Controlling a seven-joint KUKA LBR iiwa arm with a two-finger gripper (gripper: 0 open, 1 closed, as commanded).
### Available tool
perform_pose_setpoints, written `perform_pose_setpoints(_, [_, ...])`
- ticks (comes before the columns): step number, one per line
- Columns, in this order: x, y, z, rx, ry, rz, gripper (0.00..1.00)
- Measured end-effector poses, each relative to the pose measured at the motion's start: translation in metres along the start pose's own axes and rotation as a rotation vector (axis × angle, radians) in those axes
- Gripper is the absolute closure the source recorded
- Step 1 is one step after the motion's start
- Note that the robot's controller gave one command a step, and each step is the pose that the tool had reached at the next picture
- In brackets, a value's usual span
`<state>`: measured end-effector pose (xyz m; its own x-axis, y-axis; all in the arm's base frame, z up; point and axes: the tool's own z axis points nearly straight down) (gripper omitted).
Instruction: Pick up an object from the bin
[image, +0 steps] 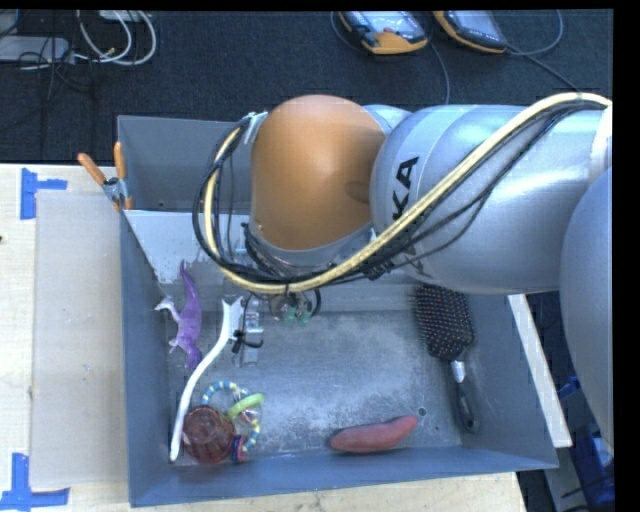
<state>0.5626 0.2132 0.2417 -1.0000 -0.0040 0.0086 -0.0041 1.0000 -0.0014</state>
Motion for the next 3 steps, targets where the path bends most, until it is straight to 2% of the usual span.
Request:
perform_pose_setpoints(1, [-0.002,-0.002,-0.005,-0.001,-0.007,0.005,0.00])
perform_pose_setpoints(2, [0.006,0.002,0.053,-0.001,-0.007,-0.114,0.00])
perform_pose_setpoints(3, [0.018,0.009,0.142,0.001,-0.010,-0.303,0.00])
